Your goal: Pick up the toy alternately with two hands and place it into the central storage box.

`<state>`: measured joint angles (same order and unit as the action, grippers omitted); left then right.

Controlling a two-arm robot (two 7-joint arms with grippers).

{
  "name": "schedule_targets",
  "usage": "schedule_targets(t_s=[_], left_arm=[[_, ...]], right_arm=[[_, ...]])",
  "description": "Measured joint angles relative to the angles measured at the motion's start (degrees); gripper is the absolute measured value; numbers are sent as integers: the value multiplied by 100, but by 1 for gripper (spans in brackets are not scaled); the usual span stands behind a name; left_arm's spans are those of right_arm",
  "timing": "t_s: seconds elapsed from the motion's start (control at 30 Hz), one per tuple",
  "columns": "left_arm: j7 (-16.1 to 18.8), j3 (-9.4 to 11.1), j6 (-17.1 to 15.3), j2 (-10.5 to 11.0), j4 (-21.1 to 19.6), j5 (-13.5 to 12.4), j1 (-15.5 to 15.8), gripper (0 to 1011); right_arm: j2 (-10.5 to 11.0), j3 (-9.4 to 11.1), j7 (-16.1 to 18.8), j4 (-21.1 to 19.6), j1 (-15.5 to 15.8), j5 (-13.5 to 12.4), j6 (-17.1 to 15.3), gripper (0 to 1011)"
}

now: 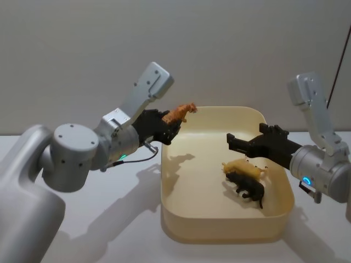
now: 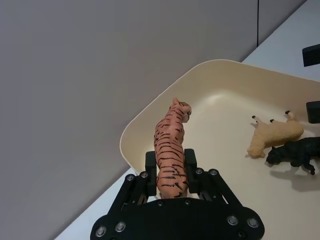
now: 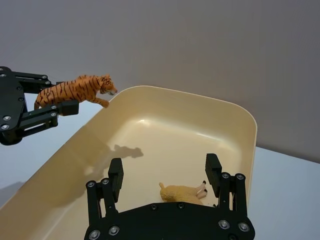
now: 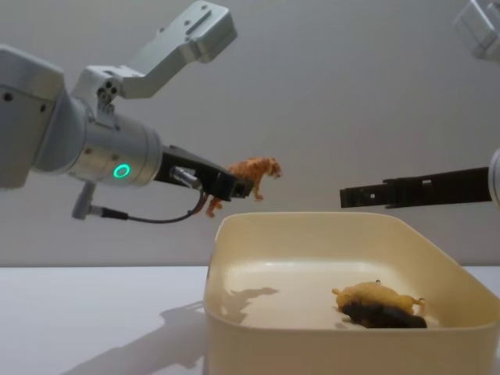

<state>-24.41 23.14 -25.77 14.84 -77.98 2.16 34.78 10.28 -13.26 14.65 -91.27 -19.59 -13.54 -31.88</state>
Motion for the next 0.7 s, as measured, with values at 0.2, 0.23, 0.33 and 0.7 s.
schedule_targets(t_s=[0.2, 0.23, 0.33, 0.7], left_arm=[[-209, 56, 49, -73, 144, -277, 168, 296], [-230, 62, 54, -80, 159, -309, 186, 305], [-312, 82, 74, -109, 212, -412, 248, 390], [-476, 128, 114, -169, 329, -638, 380, 752]], right_arm=[[0, 0, 0, 0, 0, 0, 0, 1001], [0, 0, 0, 0, 0, 0, 0, 1001], [0, 0, 0, 0, 0, 0, 0, 1001], [0, 0, 0, 0, 0, 0, 0, 1001]])
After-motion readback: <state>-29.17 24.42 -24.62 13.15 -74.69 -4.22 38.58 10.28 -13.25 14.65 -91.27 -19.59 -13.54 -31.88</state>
